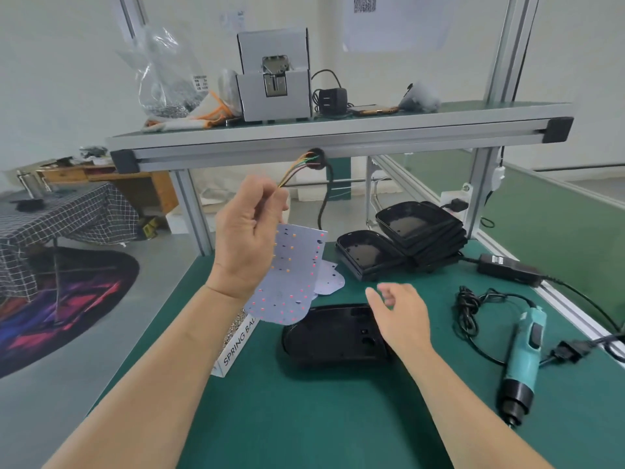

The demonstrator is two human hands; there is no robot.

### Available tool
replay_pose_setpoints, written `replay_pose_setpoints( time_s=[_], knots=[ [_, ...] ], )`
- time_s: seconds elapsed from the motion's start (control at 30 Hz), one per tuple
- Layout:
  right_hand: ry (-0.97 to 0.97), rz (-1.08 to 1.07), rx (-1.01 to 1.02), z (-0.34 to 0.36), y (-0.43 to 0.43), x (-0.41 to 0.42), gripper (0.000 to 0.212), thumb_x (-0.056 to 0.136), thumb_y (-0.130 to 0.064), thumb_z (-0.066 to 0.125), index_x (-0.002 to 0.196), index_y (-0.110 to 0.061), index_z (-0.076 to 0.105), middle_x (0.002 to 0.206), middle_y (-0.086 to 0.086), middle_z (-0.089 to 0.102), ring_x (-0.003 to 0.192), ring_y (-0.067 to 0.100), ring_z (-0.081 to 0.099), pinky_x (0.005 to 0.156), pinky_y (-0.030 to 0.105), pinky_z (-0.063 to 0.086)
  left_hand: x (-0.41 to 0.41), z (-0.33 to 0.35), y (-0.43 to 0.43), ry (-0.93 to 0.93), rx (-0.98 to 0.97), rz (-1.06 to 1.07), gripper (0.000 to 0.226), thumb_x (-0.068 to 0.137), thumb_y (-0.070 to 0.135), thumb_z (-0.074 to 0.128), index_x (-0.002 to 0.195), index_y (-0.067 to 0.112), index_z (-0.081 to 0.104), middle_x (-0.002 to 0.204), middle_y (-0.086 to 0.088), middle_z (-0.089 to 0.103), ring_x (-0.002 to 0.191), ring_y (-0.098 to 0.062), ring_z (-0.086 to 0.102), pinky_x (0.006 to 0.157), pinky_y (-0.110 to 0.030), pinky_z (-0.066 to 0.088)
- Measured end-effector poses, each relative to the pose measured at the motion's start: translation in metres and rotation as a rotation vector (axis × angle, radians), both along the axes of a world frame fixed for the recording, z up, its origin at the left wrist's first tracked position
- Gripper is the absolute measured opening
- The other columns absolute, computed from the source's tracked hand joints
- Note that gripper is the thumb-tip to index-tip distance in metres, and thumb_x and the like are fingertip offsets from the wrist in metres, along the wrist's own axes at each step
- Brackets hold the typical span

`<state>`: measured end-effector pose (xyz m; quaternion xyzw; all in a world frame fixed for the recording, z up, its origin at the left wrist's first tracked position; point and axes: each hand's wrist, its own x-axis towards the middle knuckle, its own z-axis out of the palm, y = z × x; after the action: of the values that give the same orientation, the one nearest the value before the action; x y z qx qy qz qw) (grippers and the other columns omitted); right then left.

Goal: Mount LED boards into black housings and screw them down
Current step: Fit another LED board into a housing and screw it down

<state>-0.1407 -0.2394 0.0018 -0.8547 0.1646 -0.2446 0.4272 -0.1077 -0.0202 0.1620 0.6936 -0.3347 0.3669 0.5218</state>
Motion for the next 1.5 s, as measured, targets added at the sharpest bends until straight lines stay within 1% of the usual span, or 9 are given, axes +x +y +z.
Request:
replay_pose_setpoints(
  time_s=[0.2,0.4,0.53,0.73,0.83,0.93,1.03,1.27,1.5],
  knots=[
    [-0.136,0.312,0.153,0.088,0.019,0.049,0.083,0.092,-0.028,0.069,0.159,-0.035,0.019,0.152,-0.001,0.035,0.096,0.024,0.062,0.099,0.046,0.052,-0.016,0.012,-0.008,0.042,-0.055,-0.088,0.021,0.103,0.017,0.052,0.089,0.002,0.053,0.061,-0.010,0.040,0.056,-0.028,0.034,0.054,-0.027,0.031],
    [-0.123,0.539,0.108,0.129,0.040,0.064,0.023,0.105,-0.032,0.049,0.119,-0.027,0.067,0.105,0.001,0.069,0.080,0.007,0.064,0.079,0.032,0.059,-0.014,0.006,-0.006,0.218,-0.154,-0.187,0.022,0.095,0.018,0.062,0.076,0.015,0.052,0.059,0.002,0.035,0.056,-0.013,0.029,0.052,-0.026,0.025],
    [-0.360,0.432,0.084,0.146,0.043,0.053,0.032,0.104,-0.026,0.047,0.075,-0.028,0.061,0.071,-0.002,0.066,0.062,0.007,0.061,0.068,0.037,0.054,0.011,-0.016,0.005,0.493,-0.025,-0.230,0.014,0.086,0.015,0.068,0.093,0.006,0.060,0.057,0.002,0.032,0.055,-0.018,0.029,0.064,-0.031,0.031],
    [-0.567,0.443,0.150,0.174,0.061,0.038,0.035,0.105,-0.031,0.049,0.073,-0.021,0.060,0.061,-0.006,0.061,0.055,0.012,0.052,0.061,0.035,0.044,0.034,-0.045,-0.001,0.817,0.446,-0.148,0.034,0.086,0.006,0.063,0.102,0.033,0.077,0.059,0.004,0.057,0.044,-0.012,0.037,0.049,-0.021,0.035],
    [-0.549,0.421,0.235,0.177,0.063,0.036,0.033,0.105,-0.026,0.050,0.075,-0.017,0.061,0.063,-0.001,0.064,0.049,0.010,0.053,0.055,0.028,0.047,0.031,-0.044,-0.007,0.979,0.456,-0.331,0.026,0.070,0.011,0.060,0.085,0.015,0.081,0.084,-0.011,0.074,0.049,-0.013,0.052,0.062,-0.024,0.047],
    [-0.525,0.381,0.503,0.176,0.057,0.041,0.033,0.105,-0.020,0.050,0.076,-0.012,0.061,0.060,-0.001,0.064,0.047,0.008,0.055,0.051,0.022,0.047,0.031,-0.040,-0.011,0.988,0.529,-0.439,0.033,0.075,0.021,0.064,0.092,-0.006,0.075,0.068,0.002,0.072,0.056,0.006,0.059,0.086,-0.029,0.046],
    [-0.443,0.472,0.702,0.161,0.040,0.048,0.032,0.108,-0.019,0.043,0.090,-0.007,0.067,0.071,0.001,0.071,0.056,0.011,0.063,0.054,0.024,0.052,0.033,-0.034,-0.008,0.872,0.436,-0.454,0.042,0.086,0.045,0.064,0.075,0.005,0.075,0.054,-0.004,0.063,0.052,-0.013,0.054,0.065,-0.025,0.045],
    [0.458,0.509,-0.276,0.055,-0.004,0.042,0.064,0.088,0.014,0.042,0.134,-0.025,0.064,0.130,0.010,0.053,0.108,0.027,0.056,0.079,0.027,0.045,0.060,-0.007,0.026,0.753,-0.240,-0.935,0.043,0.096,0.048,0.057,0.074,0.013,0.067,0.047,0.003,0.053,0.032,-0.004,0.040,0.034,-0.015,0.028],
    [0.272,0.440,-0.174,0.052,-0.009,0.018,0.024,0.092,-0.011,0.058,0.105,-0.027,0.071,0.080,-0.009,0.060,0.073,0.011,0.054,0.062,0.011,0.040,0.085,-0.024,0.039,0.829,-0.335,-0.955,0.039,0.099,0.046,0.056,0.079,0.014,0.067,0.053,0.004,0.054,0.033,-0.003,0.038,0.034,-0.016,0.033]
  ],
)
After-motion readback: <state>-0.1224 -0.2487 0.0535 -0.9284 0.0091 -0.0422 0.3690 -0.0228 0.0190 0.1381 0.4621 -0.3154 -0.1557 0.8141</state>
